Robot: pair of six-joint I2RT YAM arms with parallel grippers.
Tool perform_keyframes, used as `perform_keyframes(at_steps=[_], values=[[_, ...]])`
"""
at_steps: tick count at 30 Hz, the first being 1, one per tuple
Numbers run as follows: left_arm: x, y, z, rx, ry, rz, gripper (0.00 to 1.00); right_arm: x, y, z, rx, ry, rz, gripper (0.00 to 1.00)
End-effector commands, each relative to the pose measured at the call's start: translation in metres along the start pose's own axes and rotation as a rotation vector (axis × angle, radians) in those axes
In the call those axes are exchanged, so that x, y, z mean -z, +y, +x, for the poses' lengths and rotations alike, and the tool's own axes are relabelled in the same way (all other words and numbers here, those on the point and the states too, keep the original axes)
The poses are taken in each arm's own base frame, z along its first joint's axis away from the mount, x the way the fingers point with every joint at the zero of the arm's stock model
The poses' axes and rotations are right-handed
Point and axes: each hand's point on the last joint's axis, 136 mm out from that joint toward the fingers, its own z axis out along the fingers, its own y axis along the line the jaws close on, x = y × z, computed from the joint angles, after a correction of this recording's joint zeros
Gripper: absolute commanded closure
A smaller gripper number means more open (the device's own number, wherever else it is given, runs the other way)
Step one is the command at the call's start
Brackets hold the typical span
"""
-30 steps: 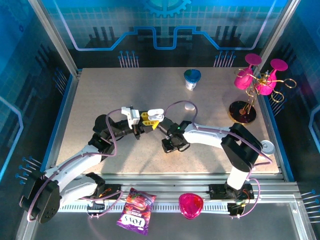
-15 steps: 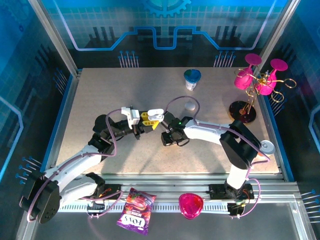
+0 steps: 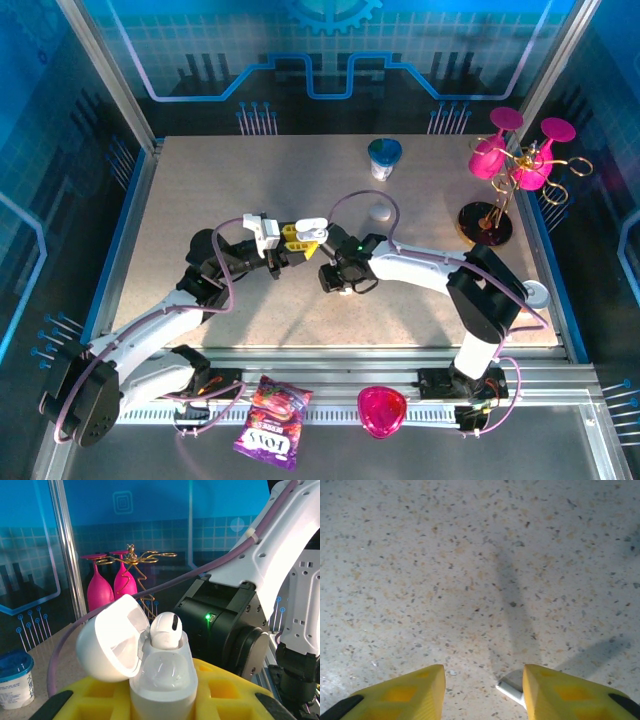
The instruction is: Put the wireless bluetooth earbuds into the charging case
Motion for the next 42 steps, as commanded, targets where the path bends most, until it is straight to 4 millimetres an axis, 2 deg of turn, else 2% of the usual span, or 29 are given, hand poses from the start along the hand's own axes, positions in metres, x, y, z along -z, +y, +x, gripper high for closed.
perform_keyframes(at_steps=[1, 4, 9, 14, 23, 31, 37, 39, 42], values=[[-0.002, -0.002, -0.018, -0.051, -0.038, 0.018, 0.84, -0.003, 0.01, -0.002, 0.036, 0.01, 0.005, 0.55], [-0.001, -0.003, -0.021, -0.057, -0.043, 0.017, 0.84, -0.013, 0.013, 0.003, 0.048, 0.044, 0.017, 0.55], [-0.001, -0.004, -0.023, -0.062, -0.045, 0.018, 0.84, -0.027, 0.009, 0.012, 0.076, 0.098, 0.081, 0.55], [-0.001, -0.004, -0.023, -0.062, -0.042, 0.018, 0.84, -0.028, 0.006, 0.024, 0.092, 0.138, 0.115, 0.55], [-0.001, -0.003, -0.02, -0.058, -0.042, 0.019, 0.84, -0.017, 0.012, 0.05, 0.092, 0.178, 0.103, 0.55], [-0.002, -0.003, -0.022, -0.056, -0.047, 0.021, 0.84, -0.004, 0.006, 0.067, 0.091, 0.194, 0.122, 0.55], [-0.003, -0.003, -0.021, -0.05, -0.05, 0.023, 0.84, 0.02, 0.014, 0.054, 0.083, 0.079, 0.066, 0.53], [-0.002, -0.003, -0.023, -0.051, -0.054, 0.024, 0.84, 0.028, 0.01, 0.048, 0.05, 0.028, 0.068, 0.5], [-0.002, -0.004, -0.024, -0.06, -0.059, 0.024, 0.84, 0.031, -0.008, 0.049, -0.039, 0.014, 0.125, 0.43]])
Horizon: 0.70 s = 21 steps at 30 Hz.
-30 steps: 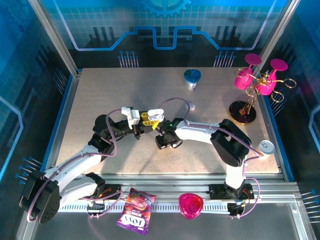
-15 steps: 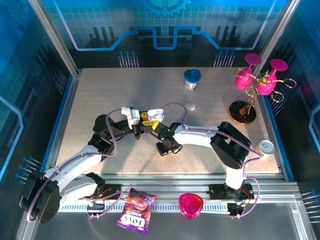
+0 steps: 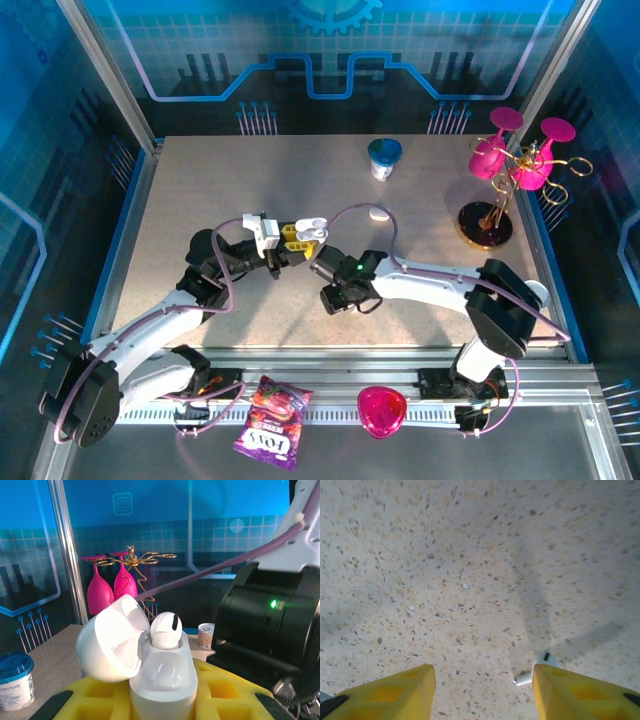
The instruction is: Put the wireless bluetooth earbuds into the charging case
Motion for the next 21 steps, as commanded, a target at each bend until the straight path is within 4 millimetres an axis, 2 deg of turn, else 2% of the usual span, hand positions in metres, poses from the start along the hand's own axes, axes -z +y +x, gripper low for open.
perform_keyframes(at_steps=[1, 5, 8, 13, 21], values=[[-0.002, -0.004, -0.023, -0.057, -0.054, 0.023, 0.84, 0.0, -0.022, 0.003, -0.13, -0.017, 0.076, 0.41], [-0.002, -0.003, -0.021, -0.054, -0.05, 0.024, 0.84, -0.009, -0.04, 0.015, -0.247, 0.024, 0.127, 0.39], [-0.002, -0.003, -0.02, -0.056, -0.049, 0.023, 0.84, -0.013, -0.049, 0.022, -0.291, 0.056, 0.152, 0.43], [-0.002, -0.003, -0.017, -0.056, -0.046, 0.021, 0.84, -0.023, -0.05, 0.027, -0.36, 0.095, 0.127, 0.54], [-0.003, -0.002, -0.016, -0.052, -0.043, 0.019, 0.84, -0.033, -0.047, 0.03, -0.427, 0.13, 0.114, 0.61]])
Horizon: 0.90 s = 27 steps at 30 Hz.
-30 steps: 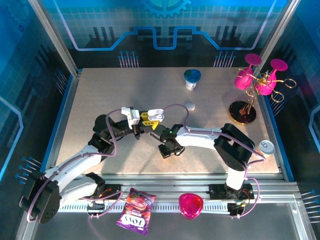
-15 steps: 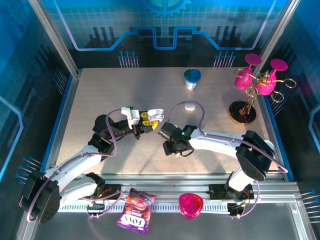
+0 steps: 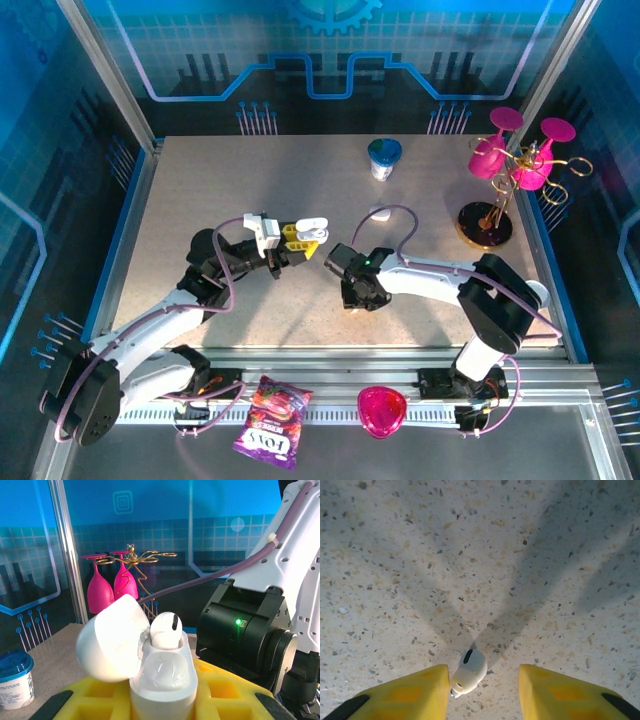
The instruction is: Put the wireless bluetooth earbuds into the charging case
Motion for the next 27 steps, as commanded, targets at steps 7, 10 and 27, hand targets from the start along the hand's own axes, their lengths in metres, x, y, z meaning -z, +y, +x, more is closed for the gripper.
perform_keyframes(at_steps=[7, 10, 27], values=[[-0.003, -0.001, -0.015, -0.052, -0.042, 0.02, 0.84, -0.013, 0.001, 0.006, -0.05, 0.051, 0.001, 0.65], [-0.004, -0.001, -0.015, -0.053, -0.043, 0.021, 0.84, -0.016, 0.001, 0.008, -0.046, 0.06, 0.009, 0.68], [-0.004, 0.0, -0.015, -0.051, -0.044, 0.016, 0.84, 0.001, 0.007, -0.015, 0.093, -0.064, -0.02, 0.76]])
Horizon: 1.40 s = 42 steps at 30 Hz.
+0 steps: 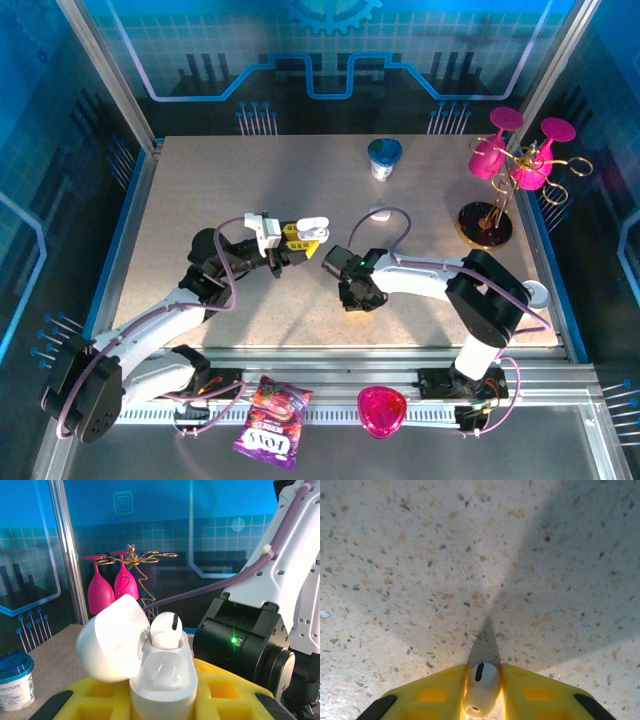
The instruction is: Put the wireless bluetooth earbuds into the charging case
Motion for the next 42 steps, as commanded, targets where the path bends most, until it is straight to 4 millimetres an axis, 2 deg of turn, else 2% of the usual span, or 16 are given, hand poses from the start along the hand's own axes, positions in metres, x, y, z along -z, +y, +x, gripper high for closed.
perform_keyframes(at_steps=[1, 6, 9, 11, 16, 24, 33, 42], values=[[-0.003, -0.001, -0.016, -0.047, -0.04, 0.015, 0.84, 0.019, 0.003, -0.02, 0.055, -0.115, -0.036, 0.76], [-0.002, 0.0, -0.016, -0.041, -0.041, 0.006, 0.84, 0.041, 0.003, -0.036, 0.127, -0.264, -0.092, 0.77], [-0.002, 0.0, -0.015, -0.036, -0.039, 0.006, 0.84, 0.049, 0.003, -0.043, 0.118, -0.296, -0.132, 0.76], [-0.003, 0.0, -0.015, -0.034, -0.038, 0.008, 0.84, 0.045, -0.001, -0.037, 0.098, -0.252, -0.13, 0.72], [-0.002, 0.0, -0.017, -0.036, -0.04, 0.007, 0.84, 0.041, -0.018, -0.019, -0.02, -0.079, 0.02, 0.64], [-0.003, 0.0, -0.014, -0.034, -0.042, 0.011, 0.84, 0.021, -0.004, -0.005, -0.103, 0.07, 0.055, 0.64], [-0.001, -0.001, -0.012, -0.035, -0.042, 0.008, 0.84, 0.005, 0.011, 0.007, -0.131, 0.171, 0.013, 0.66], [0.0, -0.001, -0.008, -0.034, -0.034, 0.007, 0.84, -0.003, 0.006, 0.004, -0.105, 0.17, 0.059, 0.7]])
